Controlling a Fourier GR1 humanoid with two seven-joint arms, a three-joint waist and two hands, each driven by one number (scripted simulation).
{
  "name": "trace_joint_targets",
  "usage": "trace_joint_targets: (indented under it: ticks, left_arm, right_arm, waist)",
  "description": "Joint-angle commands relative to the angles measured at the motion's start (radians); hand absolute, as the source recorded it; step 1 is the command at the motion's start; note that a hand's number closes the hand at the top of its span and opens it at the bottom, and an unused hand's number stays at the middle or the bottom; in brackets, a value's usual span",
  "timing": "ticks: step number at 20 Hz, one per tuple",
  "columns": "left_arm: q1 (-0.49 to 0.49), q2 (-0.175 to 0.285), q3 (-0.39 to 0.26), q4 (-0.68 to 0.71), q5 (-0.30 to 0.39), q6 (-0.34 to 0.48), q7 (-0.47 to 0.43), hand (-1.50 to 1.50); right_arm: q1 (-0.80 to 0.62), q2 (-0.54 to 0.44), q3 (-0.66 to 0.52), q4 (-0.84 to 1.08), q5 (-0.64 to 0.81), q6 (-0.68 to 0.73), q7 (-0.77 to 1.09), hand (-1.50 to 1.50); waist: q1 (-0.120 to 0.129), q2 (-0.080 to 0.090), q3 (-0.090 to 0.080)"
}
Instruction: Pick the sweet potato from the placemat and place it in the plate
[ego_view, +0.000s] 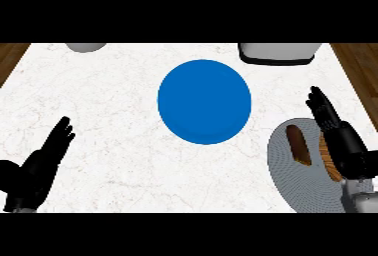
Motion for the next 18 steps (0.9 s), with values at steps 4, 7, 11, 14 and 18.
trace_joint_targets:
  ticks: [4,7,11,14,18]
  left_arm:
    - [-0.186,-0.032,-0.009,0.023,-0.086,0.014,0.004,0.00]
    - [-0.179,-0.020,-0.016,0.028,-0.092,-0.003,-0.018,0.00]
    - [-0.247,-0.067,-0.041,0.063,-0.106,0.009,0.009,0.00]
    - [-0.332,-0.121,-0.046,0.153,-0.132,0.008,0.017,0.00]
    - [-0.308,-0.142,-0.041,0.178,-0.159,0.011,-0.011,0.00]
  right_arm:
    - [-0.218,0.154,0.135,0.155,0.309,-0.275,0.100,-1.50]
    - [-0.202,-0.135,0.243,0.209,0.546,-0.135,0.066,-1.50]
    - [-0.198,0.028,0.299,0.352,0.796,-0.427,0.251,-1.50]
    - [-0.169,0.165,0.322,0.503,0.832,-0.543,0.185,-1.50]
    - [-0.162,0.125,0.375,0.522,1.024,-0.583,0.264,-1.50]
  waist:
    - [0.013,0.014,0.023]
    - [0.046,0.025,-0.033]
    - [0.006,0.020,0.021]
    - [-0.005,0.014,0.024]
    - [-0.008,0.006,0.023]
